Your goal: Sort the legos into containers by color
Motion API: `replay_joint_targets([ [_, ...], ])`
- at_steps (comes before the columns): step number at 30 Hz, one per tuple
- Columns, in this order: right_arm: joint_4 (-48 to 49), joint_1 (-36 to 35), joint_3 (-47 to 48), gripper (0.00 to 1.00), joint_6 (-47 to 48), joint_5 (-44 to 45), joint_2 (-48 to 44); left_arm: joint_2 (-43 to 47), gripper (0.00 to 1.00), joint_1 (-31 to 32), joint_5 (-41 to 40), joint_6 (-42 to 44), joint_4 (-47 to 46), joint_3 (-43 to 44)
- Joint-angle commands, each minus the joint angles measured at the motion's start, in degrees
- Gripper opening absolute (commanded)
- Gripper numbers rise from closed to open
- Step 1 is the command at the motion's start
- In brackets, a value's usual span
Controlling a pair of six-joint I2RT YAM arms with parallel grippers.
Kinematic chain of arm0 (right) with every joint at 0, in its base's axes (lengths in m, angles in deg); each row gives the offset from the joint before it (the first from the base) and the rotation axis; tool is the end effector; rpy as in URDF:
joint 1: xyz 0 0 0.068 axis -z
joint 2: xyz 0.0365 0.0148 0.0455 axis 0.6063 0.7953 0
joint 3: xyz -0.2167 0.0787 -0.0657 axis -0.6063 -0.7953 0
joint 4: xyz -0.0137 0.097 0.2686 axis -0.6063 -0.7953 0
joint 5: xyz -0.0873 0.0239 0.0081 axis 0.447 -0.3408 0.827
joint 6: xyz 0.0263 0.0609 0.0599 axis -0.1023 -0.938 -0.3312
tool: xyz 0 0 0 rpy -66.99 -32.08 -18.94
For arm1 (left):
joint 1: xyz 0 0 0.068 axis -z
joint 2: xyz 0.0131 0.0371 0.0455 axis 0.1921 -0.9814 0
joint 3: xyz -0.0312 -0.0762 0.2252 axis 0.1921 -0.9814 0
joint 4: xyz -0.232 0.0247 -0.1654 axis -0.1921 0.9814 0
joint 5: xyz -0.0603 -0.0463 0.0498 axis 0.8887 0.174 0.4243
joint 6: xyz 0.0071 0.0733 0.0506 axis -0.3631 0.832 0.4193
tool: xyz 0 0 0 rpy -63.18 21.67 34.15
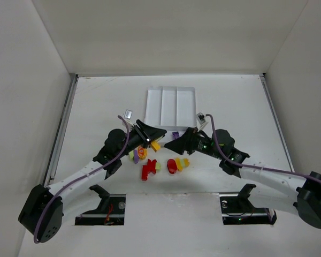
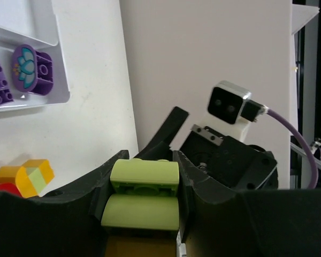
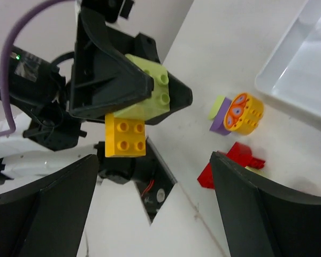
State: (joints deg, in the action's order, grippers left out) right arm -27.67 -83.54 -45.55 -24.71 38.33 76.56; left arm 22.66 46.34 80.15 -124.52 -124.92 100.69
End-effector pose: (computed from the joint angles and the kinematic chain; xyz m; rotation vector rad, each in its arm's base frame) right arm 0.2059 0.2458 0.2180 -0.1484 1.8688 1.4752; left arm 0.2324 -0.1940 0.2174 -0.2892 1.7668 -1.6771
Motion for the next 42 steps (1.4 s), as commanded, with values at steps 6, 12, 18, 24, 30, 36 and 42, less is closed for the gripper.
replay_joint_targets([
  [6,13.7,-3.2,0.8,0.9,-5.4,-5.9,4.0,2.3,0.35,3.1,-0.3,-1.4,-4.7,2.9],
  [12,18.4,-3.2,0.8,0.83,-8.7,-8.3,7.8,2.2,0.35,4.4,-0.3,-1.4,-5.0,2.6],
  [18,22.4,-3.2,1.3,0.75,-11.0,-10.6,11.2,2.1,0.36,5.0,-0.5,-1.5,-5.0,2.3],
  [24,24.5,-3.2,0.8,0.53,-12.4,-10.4,12.2,1.8,0.36,5.1,-0.6,-1.5,-4.8,2.2],
  [30,24.7,-3.2,0.4,0.42,-12.6,-10.3,11.6,1.5,0.39,4.9,-0.9,-1.3,-4.4,1.8],
  [36,24.6,-2.6,-0.2,0.39,-12.7,-9.5,11.6,1.5,0.59,4.2,-1.0,-1.2,-4.3,1.5],
  [42,24.4,-1.6,-0.6,0.39,-12.8,-8.5,11.6,1.3,0.65,3.7,-0.9,-0.8,-4.0,2.0],
])
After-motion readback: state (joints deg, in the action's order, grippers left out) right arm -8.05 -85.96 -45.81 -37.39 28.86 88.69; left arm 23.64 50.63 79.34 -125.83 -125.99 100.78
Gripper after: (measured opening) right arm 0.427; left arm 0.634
